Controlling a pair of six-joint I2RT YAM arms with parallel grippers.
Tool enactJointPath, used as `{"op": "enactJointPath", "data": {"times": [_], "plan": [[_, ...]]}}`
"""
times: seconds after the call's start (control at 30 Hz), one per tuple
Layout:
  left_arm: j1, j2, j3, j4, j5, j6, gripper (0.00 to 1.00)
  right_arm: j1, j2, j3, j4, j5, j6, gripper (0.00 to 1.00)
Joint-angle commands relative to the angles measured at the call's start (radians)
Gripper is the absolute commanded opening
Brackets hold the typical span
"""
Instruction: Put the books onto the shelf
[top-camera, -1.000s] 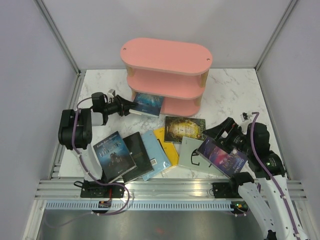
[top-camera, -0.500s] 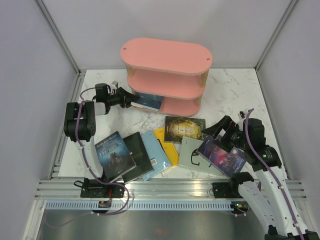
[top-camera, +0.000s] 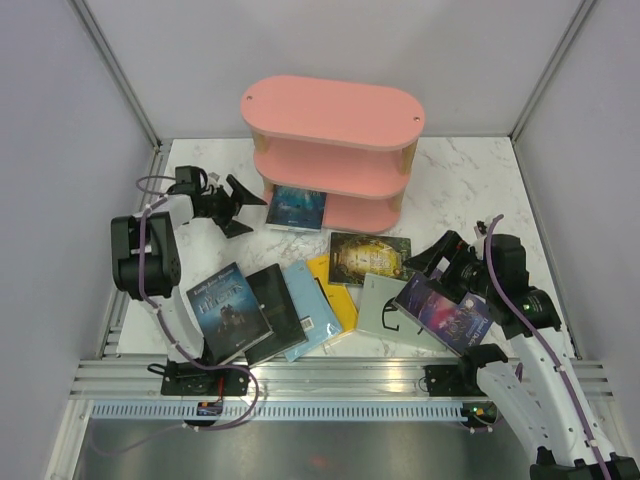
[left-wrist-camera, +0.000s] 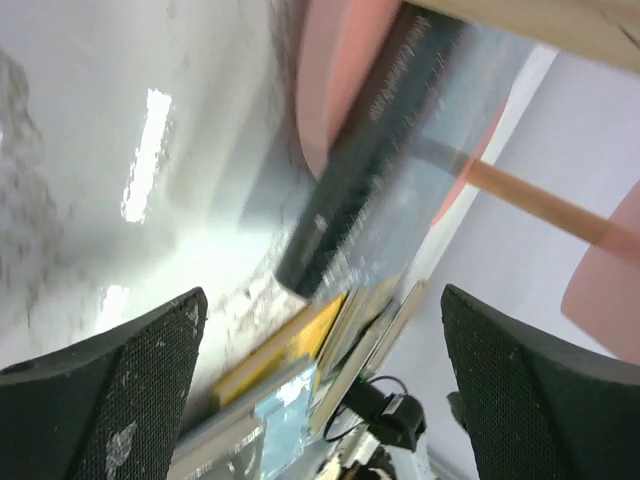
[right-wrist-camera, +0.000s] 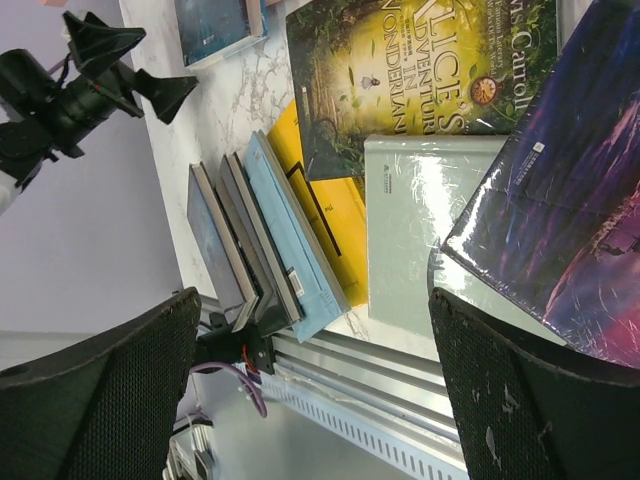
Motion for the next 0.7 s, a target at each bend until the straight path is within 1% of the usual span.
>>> {"op": "enactJointPath", "data": {"times": [0.0, 0.07, 0.1, 0.13, 0.2, 0.23, 0.27, 0.3, 0.33, 0.37, 0.47, 0.5, 0.53, 0.57, 0.6, 0.63, 0.67], "plan": [[0.000, -0.177, 0.030, -0.183, -0.102, 0.151, 1.00, 0.001, -0.001, 0.024, 0.011, -0.007, -0.032, 0.98], [0.000, -0.238, -0.019, -0.237, -0.177, 0.149, 1.00, 0.000, -0.004, 0.026, 0.009, -0.020, -0.047, 0.98], [0.000, -0.306, -0.034, -0.260, -0.205, 0.150, 1.00, 0.001, -0.005, 0.026, 0.011, -0.024, -0.052, 0.98], [0.000, -0.334, -0.065, -0.284, -0.275, 0.155, 1.00, 0.001, -0.007, 0.026, 0.012, -0.029, -0.058, 0.98], [0.000, -0.424, -0.086, -0.373, -0.360, 0.168, 1.00, 0.001, -0.010, 0.024, 0.014, -0.039, -0.063, 0.98], [0.000, -0.448, -0.106, -0.401, -0.450, 0.176, 1.00, 0.001, -0.011, 0.021, 0.018, -0.046, -0.066, 0.98], [0.002, -0.462, -0.108, -0.488, -0.501, 0.178, 1.00, 0.001, -0.013, 0.018, 0.023, -0.049, -0.064, 0.98], [0.002, -0.471, -0.111, -0.522, -0.545, 0.182, 1.00, 0.001, -0.014, 0.015, 0.024, -0.059, -0.064, 0.98], [0.008, -0.488, -0.125, -0.557, -0.635, 0.166, 1.00, 0.001, -0.016, 0.009, 0.037, -0.069, -0.063, 0.98], [0.019, -0.497, -0.140, -0.593, -0.661, 0.152, 1.00, 0.001, -0.014, 0.007, 0.044, -0.078, -0.064, 0.98], [0.117, -0.575, -0.237, -0.639, -0.682, 0.113, 1.00, 0.003, 0.033, 0.035, 0.018, -0.087, -0.107, 0.98], [0.187, -0.600, -0.260, -0.645, -0.682, 0.115, 1.00, 0.008, 0.047, 0.049, 0.003, -0.089, -0.119, 0.98], [0.224, -0.638, -0.293, -0.648, -0.685, 0.139, 1.00, 0.012, 0.059, 0.076, -0.021, -0.079, -0.128, 0.98], [0.262, -0.652, -0.301, -0.657, -0.699, 0.156, 1.00, 0.023, 0.070, 0.087, -0.032, -0.072, -0.138, 0.98], [0.337, -0.663, -0.304, -0.665, -0.711, 0.180, 1.00, 0.029, 0.071, 0.098, -0.040, -0.064, -0.144, 0.98], [0.374, -0.669, -0.300, -0.682, -0.754, 0.226, 1.00, 0.031, 0.071, 0.110, -0.054, -0.053, -0.144, 0.98], [0.413, -0.675, -0.300, -0.683, -0.768, 0.236, 1.00, 0.032, 0.071, 0.110, -0.061, -0.053, -0.142, 0.98]]}}
